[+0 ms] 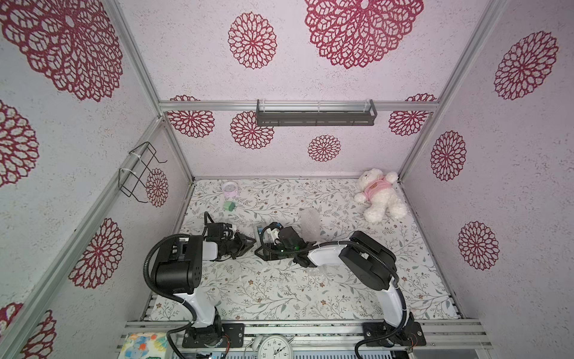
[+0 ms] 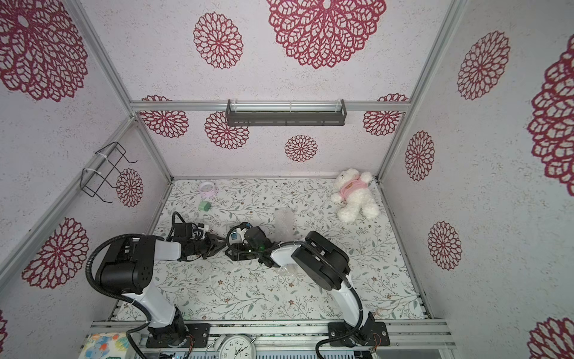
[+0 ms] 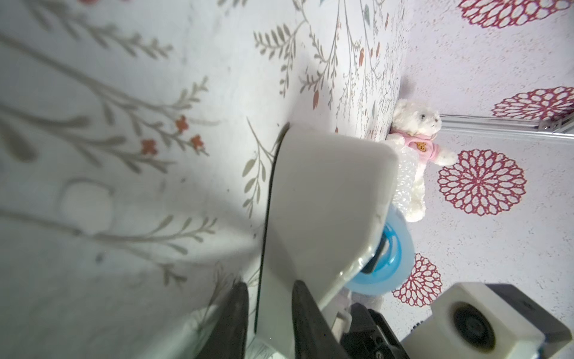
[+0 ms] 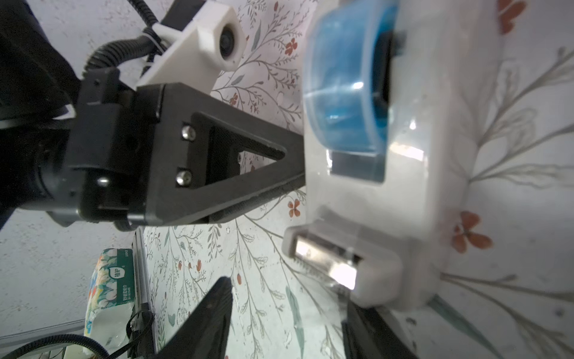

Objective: Wrap wine bottles in bubble wrap
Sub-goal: Tear off the tape using the Tape Cutter.

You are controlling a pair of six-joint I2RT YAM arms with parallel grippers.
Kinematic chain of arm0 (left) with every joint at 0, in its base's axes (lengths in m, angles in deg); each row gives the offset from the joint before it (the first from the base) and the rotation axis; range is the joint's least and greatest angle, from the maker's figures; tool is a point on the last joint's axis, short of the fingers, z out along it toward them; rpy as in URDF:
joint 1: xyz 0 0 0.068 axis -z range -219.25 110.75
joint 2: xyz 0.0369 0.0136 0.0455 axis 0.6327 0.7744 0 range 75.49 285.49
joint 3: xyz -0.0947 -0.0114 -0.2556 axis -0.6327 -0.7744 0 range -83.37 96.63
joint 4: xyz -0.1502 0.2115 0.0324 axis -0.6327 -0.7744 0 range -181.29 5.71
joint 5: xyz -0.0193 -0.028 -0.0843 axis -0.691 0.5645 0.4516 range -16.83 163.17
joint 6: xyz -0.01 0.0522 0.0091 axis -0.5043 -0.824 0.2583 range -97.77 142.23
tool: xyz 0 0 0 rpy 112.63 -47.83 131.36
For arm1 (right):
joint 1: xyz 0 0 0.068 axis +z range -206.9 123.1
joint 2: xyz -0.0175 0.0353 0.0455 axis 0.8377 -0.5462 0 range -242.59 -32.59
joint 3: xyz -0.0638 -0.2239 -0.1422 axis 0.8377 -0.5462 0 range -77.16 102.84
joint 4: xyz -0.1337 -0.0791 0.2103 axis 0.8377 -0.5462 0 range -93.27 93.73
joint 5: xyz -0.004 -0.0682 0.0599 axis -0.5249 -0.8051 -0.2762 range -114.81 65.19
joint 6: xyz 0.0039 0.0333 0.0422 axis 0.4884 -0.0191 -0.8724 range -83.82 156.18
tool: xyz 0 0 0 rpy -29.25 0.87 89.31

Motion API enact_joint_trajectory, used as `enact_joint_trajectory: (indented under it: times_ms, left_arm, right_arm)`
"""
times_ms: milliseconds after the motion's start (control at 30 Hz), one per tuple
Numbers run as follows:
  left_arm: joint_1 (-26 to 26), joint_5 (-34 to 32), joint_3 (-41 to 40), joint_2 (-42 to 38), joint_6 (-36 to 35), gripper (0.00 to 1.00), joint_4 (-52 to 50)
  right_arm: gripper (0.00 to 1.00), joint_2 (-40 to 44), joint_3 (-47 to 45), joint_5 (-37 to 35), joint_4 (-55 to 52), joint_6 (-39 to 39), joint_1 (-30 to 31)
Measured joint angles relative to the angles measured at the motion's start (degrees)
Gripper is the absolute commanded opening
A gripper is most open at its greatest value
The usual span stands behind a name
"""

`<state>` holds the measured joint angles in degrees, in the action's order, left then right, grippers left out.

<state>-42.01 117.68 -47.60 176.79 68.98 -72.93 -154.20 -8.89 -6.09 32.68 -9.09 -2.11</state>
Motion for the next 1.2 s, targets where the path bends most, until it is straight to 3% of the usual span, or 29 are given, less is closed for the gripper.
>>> enact_joint_trajectory:
  times_ms: [267,800,1200]
  left_arm:
    - [0.0,0.0,0.0,0.0,0.0,0.28,0.0]
    - [0.0,0.0,0.0,0.1,-0.2,0.28,0.0]
    - [0.2,0.0,-0.5,-0.9,-0.9,0.29,-0.8]
  right_arm:
    - [0.44,-1.6,-1.4,1.0,4.9,-2.9,-0.5]
    - [0.01,0.9,-6.1,-1.7,5.8,-2.1,-1.7]
    - [0.00,4.3,-7.9,-1.9,3.9,-0.8,-1.6]
